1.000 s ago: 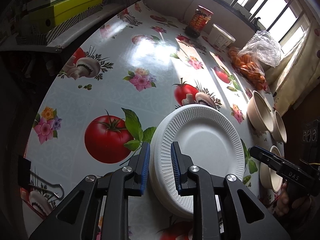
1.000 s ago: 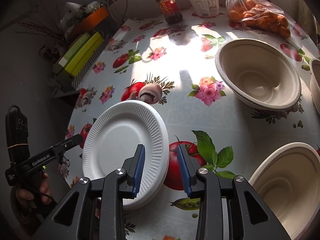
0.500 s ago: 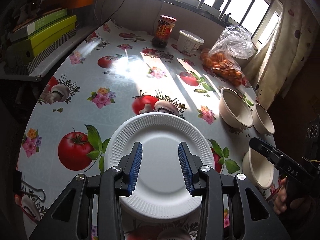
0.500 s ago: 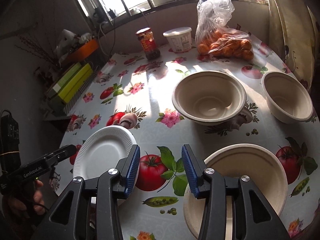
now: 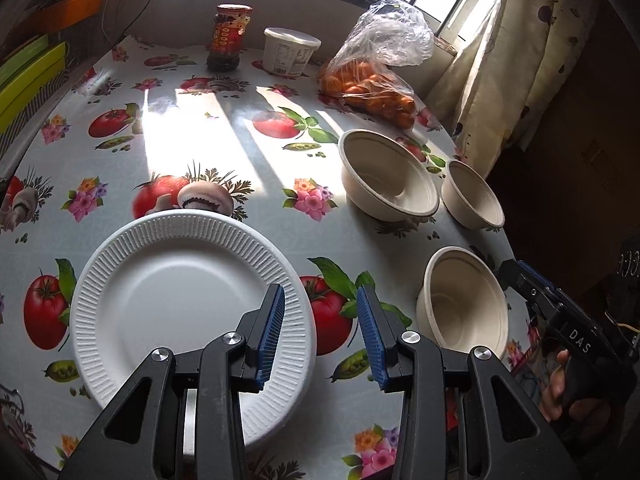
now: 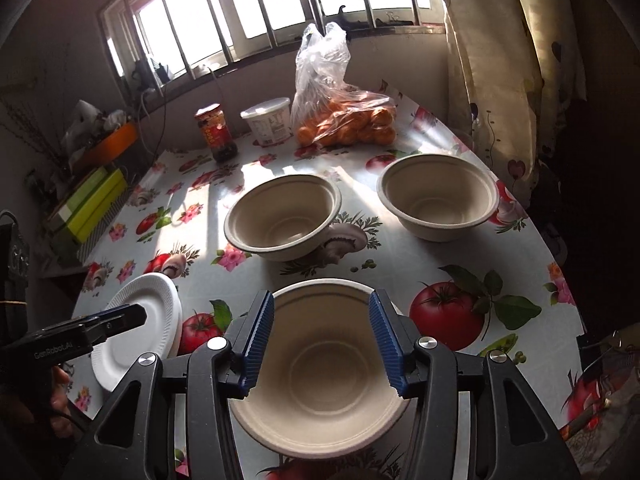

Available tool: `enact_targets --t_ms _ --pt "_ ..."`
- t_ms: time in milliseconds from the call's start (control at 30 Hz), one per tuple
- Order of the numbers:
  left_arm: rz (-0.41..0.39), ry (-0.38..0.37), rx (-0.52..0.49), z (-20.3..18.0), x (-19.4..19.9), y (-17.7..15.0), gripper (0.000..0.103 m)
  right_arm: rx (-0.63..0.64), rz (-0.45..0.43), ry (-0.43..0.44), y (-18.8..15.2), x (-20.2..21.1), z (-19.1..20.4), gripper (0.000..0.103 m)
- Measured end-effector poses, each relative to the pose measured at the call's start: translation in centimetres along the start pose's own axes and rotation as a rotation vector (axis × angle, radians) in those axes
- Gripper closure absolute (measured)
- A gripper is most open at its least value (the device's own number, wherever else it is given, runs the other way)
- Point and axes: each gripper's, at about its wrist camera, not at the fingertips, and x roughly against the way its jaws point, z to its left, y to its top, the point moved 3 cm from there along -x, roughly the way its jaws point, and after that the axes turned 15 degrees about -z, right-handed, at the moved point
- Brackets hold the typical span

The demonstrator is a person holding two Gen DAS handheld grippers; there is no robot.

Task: Organize plates and bowls
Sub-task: 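Move both grippers to a beige paper bowl and close them on its rim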

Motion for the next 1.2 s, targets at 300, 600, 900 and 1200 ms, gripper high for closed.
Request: enact_targets --t_ms 300,600,900,1200 --pt "0.025 -0.022 -0.020 -2.9 -2.3 0.4 0.064 -0.033 0.001 -0.042 0.2 -0.3 -3.6 0.054" --pt "-0.028 0.003 0.003 -4.4 -4.2 4.1 0.064 0.033 -0.002 0.012 3.4 -3.1 -2.8 0.054" --pt "-0.035 0.090 0.028 -4.0 -7.3 5.7 0.064 0.057 0.057 0.049 4.7 -7.4 -1.7 0.054" --pt "-0.011 0.127 0.071 -2.7 -9.7 5.9 0.064 0.031 0.115 0.087 4.3 -10.7 -1.9 0.061"
